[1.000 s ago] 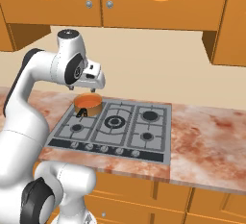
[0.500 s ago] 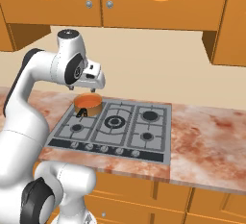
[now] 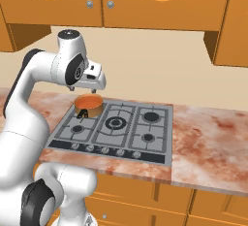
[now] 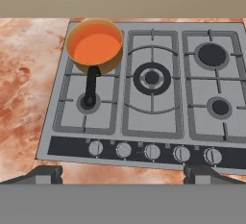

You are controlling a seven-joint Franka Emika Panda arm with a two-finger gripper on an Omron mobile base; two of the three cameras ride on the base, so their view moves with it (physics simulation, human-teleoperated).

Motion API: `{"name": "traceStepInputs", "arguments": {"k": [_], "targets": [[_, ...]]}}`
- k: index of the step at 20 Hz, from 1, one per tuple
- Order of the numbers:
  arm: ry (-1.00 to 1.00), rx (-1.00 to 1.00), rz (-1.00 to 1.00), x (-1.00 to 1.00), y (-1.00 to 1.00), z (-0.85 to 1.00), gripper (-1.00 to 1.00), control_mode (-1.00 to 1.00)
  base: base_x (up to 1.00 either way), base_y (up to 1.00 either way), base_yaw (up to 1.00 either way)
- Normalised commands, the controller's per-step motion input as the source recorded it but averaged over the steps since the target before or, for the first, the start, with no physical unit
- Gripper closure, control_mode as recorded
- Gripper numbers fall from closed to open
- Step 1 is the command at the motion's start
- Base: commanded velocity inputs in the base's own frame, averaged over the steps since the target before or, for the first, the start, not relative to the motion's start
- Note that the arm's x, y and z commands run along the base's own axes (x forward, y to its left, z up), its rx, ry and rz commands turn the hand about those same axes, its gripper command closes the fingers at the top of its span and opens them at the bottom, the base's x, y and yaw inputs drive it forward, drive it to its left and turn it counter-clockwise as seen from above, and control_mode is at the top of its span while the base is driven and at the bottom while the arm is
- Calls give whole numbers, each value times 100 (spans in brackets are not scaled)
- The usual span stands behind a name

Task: Wait until the marinara sauce is simmered to a deep red color and then turn off the stove.

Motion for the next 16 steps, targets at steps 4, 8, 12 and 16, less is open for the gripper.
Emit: {"name": "traceStepInputs", "arguments": {"k": [4, 8, 12, 16], "targets": [[0, 0, 0, 0, 0, 0, -100, -100, 0, 0, 0], [0, 0, 0, 0, 0, 0, -100, -100, 0, 0, 0], [0, 0, 0, 0, 0, 0, -100, -100, 0, 0, 0], [0, 0, 0, 0, 0, 0, -100, -100, 0, 0, 0]]}}
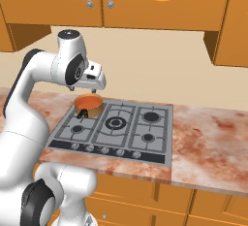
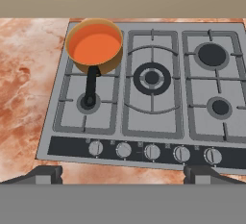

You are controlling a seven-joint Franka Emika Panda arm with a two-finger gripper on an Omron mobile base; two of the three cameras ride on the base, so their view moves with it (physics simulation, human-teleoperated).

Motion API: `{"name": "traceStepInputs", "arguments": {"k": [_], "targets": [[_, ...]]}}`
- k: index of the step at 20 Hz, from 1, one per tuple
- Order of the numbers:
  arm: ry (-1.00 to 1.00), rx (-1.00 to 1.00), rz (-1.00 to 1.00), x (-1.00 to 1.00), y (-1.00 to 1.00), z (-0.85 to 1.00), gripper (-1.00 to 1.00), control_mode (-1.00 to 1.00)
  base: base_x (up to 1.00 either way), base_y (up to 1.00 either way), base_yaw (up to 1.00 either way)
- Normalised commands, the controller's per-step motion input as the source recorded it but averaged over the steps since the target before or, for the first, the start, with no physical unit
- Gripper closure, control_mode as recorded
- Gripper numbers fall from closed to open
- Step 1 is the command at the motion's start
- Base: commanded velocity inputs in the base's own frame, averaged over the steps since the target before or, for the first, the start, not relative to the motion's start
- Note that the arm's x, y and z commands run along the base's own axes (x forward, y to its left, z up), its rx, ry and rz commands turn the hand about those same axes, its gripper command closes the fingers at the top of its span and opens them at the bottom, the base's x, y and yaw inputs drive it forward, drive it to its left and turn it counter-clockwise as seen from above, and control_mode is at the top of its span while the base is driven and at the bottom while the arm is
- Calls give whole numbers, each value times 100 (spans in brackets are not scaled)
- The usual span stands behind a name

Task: Wait until the marinara sauce is simmered to a deep red color and then turn off the stove.

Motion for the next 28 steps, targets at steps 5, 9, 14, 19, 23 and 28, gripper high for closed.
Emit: {"name": "traceStepInputs", "arguments": {"k": [5, 9, 14, 19, 23, 28], "targets": [[0, 0, 0, 0, 0, 0, -100, -100, 0, 0, 0], [0, 0, 0, 0, 0, 0, -100, -100, 0, 0, 0], [0, 0, 0, 0, 0, 0, -100, -100, 0, 0, 0], [0, 0, 0, 0, 0, 0, -100, -100, 0, 0, 0], [0, 0, 0, 0, 0, 0, -100, -100, 0, 0, 0], [0, 0, 0, 0, 0, 0, -100, -100, 0, 0, 0]]}}
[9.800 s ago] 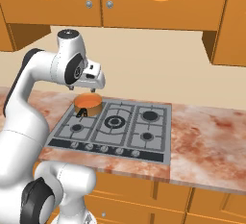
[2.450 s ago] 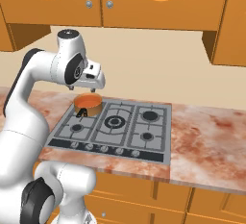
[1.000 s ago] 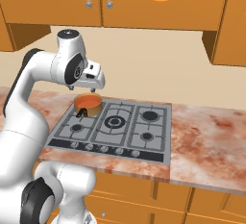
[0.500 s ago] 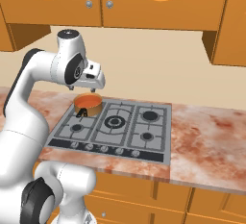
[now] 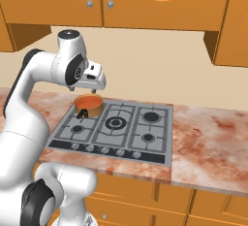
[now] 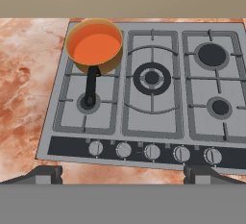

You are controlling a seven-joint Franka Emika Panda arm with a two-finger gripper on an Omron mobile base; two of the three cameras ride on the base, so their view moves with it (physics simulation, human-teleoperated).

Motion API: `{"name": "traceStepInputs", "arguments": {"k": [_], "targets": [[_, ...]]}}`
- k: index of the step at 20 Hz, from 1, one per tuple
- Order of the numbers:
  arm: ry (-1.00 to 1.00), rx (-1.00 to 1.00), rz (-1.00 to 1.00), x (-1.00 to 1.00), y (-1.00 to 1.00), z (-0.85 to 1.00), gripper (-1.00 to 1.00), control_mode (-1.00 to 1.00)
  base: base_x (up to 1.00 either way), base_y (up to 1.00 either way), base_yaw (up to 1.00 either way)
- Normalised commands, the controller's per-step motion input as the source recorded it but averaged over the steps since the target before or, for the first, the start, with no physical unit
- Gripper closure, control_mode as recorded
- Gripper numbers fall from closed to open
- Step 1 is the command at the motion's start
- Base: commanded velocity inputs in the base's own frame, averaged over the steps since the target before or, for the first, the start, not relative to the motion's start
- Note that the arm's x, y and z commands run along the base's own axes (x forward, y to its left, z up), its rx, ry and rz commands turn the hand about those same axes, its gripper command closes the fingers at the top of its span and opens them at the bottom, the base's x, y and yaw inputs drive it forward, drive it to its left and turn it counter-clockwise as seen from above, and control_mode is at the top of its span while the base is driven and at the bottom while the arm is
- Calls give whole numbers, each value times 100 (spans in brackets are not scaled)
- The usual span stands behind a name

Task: Wait until the marinara sauce is simmered to a deep red color and then turn off the stove.

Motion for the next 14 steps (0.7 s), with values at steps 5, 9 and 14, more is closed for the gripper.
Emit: {"name": "traceStepInputs", "arguments": {"k": [5, 9, 14], "targets": [[0, 0, 0, 0, 0, 0, -100, -100, 0, 0, 0], [0, 0, 0, 0, 0, 0, -100, -100, 0, 0, 0], [1, 0, 0, 1, 0, 0, -100, -100, 0, 0, 0]]}}
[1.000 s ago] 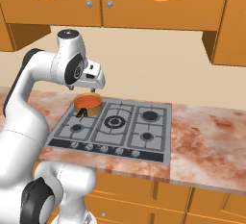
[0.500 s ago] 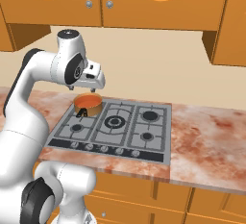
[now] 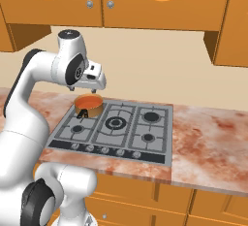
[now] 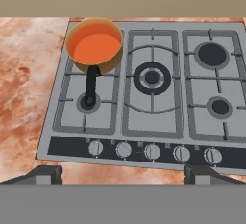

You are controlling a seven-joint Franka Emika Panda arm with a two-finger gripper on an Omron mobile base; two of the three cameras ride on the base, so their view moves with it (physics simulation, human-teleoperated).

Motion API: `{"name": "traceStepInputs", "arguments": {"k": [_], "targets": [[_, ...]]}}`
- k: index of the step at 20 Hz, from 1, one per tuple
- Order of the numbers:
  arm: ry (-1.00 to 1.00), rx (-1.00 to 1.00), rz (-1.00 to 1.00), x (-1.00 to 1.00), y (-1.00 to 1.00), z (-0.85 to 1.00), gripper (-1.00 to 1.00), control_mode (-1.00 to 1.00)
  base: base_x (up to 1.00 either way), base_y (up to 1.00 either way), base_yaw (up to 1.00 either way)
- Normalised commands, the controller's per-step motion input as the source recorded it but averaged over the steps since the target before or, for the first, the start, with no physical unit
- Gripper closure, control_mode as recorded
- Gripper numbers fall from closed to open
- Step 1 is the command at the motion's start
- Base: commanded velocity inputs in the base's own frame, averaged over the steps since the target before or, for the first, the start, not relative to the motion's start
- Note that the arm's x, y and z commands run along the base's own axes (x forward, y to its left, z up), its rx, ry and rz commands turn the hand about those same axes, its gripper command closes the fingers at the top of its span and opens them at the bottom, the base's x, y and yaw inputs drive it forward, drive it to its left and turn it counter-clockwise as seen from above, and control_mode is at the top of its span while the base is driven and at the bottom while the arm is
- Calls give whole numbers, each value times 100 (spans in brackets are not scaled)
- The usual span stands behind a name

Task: Wait until the marinara sauce is simmered to a deep red color and then turn off the stove.

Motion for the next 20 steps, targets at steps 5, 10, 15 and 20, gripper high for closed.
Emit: {"name": "traceStepInputs", "arguments": {"k": [5, 10, 15, 20], "targets": [[3, 0, 1, -9, 4, -28, -100, -100, 0, 0, 0], [9, -10, 13, -18, 0, -82, -100, -100, 0, 0, 0], [5, -1, 19, -15, 0, -85, -100, -100, 0, 0, 0], [1, 0, 17, -6, 0, -77, -100, -100, 0, 0, 0]]}}
